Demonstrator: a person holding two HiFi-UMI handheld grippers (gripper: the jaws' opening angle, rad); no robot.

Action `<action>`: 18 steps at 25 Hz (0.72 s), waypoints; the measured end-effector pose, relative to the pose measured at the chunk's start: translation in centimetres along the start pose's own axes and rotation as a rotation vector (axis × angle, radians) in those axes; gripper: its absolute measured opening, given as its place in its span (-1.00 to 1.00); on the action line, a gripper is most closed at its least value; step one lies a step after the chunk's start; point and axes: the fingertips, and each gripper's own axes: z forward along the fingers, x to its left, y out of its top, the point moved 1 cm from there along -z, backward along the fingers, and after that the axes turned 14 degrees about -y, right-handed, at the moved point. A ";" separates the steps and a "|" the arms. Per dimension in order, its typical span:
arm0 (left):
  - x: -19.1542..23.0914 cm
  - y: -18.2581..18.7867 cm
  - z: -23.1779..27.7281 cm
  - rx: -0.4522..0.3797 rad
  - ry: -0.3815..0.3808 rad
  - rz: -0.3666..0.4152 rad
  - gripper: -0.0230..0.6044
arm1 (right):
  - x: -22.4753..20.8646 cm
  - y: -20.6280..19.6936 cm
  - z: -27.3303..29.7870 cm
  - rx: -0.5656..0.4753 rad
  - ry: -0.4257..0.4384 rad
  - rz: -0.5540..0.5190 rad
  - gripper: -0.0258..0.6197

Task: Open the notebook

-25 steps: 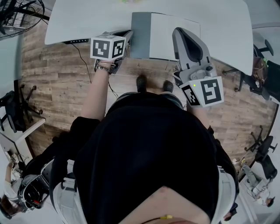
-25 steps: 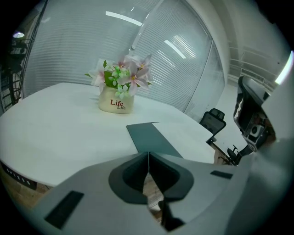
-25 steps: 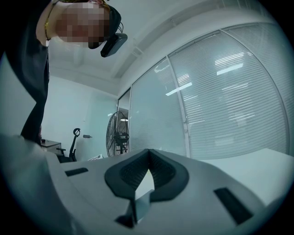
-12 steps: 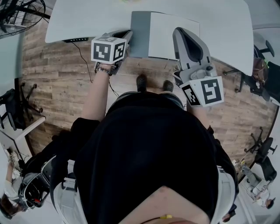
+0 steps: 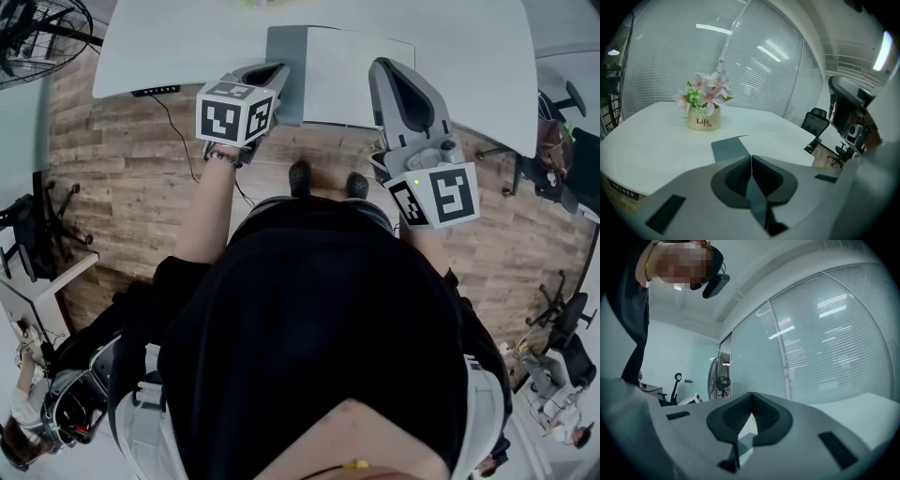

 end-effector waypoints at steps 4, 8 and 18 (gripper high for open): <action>-2.1 1.4 0.8 -0.021 -0.024 0.023 -0.87 | -1.4 0.4 -0.8 -0.003 -0.016 0.001 -0.91; -3.9 2.6 1.8 -0.035 -0.041 0.041 -0.87 | -3.0 1.0 -1.6 -0.007 -0.032 0.001 -0.91; -8.3 5.4 3.7 -0.091 -0.063 0.099 -0.88 | -6.5 1.9 -3.5 -0.015 -0.051 -0.003 -0.91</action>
